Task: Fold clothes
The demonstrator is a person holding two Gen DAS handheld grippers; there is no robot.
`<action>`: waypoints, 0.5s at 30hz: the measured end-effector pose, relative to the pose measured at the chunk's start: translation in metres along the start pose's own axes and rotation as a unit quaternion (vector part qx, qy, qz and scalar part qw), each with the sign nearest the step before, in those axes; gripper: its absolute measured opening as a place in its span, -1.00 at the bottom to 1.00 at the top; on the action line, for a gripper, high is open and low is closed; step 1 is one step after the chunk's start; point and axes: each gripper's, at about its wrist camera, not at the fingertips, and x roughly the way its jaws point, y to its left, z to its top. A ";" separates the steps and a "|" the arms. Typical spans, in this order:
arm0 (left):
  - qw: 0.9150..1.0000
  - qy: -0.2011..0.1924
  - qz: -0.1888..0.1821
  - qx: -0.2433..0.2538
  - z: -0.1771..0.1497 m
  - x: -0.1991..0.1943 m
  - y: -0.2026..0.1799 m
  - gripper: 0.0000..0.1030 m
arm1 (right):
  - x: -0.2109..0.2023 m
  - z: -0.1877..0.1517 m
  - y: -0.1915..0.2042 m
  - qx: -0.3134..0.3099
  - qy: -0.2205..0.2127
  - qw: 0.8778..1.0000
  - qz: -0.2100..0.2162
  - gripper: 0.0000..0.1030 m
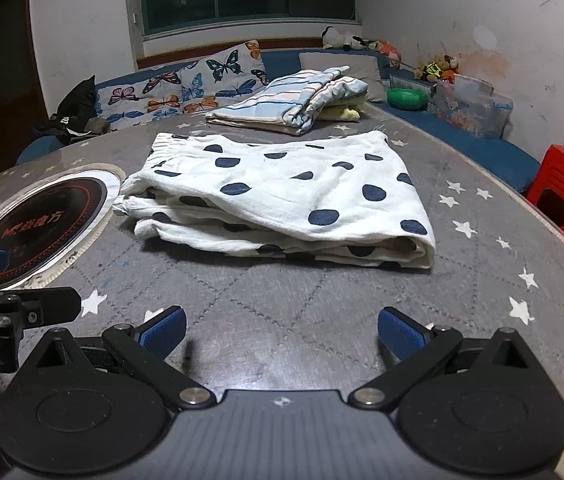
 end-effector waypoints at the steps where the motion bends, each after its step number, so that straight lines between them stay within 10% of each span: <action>1: 1.000 0.000 0.000 0.001 0.000 0.001 0.000 1.00 | 0.000 0.000 0.000 0.001 0.001 1.000 0.001 1.00; 15: 1.000 0.007 -0.002 0.003 0.004 0.009 0.000 1.00 | 0.009 0.003 0.000 0.005 0.006 1.000 0.003 1.00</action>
